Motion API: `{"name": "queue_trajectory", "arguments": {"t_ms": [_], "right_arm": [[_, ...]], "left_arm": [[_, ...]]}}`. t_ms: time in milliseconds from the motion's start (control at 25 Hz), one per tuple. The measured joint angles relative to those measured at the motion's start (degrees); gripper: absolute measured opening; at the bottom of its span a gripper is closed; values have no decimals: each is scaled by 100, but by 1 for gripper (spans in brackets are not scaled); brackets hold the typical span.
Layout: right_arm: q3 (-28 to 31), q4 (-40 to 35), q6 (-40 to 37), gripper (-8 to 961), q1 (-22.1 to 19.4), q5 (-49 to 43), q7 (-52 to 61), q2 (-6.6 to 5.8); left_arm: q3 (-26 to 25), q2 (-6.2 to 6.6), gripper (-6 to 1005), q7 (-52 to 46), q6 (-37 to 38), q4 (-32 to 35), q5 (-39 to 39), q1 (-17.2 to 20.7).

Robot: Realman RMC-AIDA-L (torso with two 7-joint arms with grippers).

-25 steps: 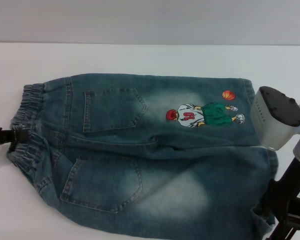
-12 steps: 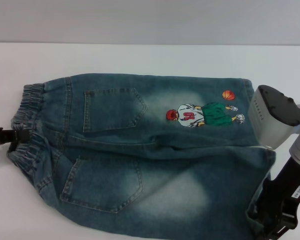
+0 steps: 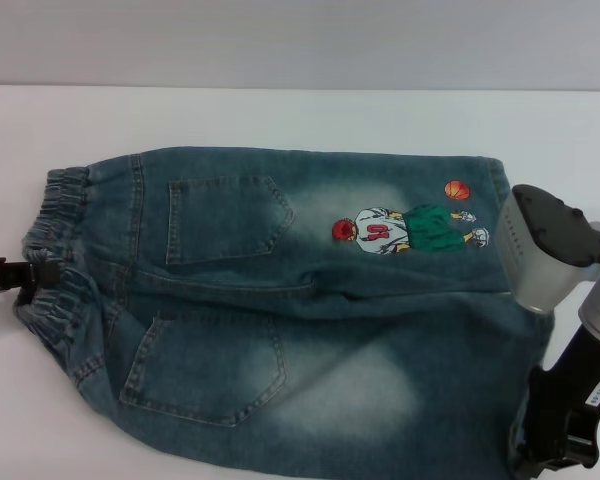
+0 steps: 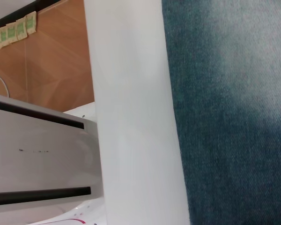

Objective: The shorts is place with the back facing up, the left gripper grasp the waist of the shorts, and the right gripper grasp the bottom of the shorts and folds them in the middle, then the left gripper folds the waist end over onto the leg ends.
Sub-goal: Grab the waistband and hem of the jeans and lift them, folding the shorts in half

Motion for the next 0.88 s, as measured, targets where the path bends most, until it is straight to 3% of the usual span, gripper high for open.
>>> {"name": "queue_trajectory", "arguments": {"t_ms": [240, 480, 880], "right_arm": [[49, -94, 64, -1, -116, 68, 0, -4], [243, -714, 259, -1, -520, 632, -54, -32], [1587, -1418, 250, -2, -1141, 1806, -554, -44]], "left_arm": [[-7, -1, 35, 0, 0, -3, 0, -5], [-24, -29, 35, 3, -6, 30, -58, 5], [-25, -42, 35, 91, 318, 42, -934, 57]]}}
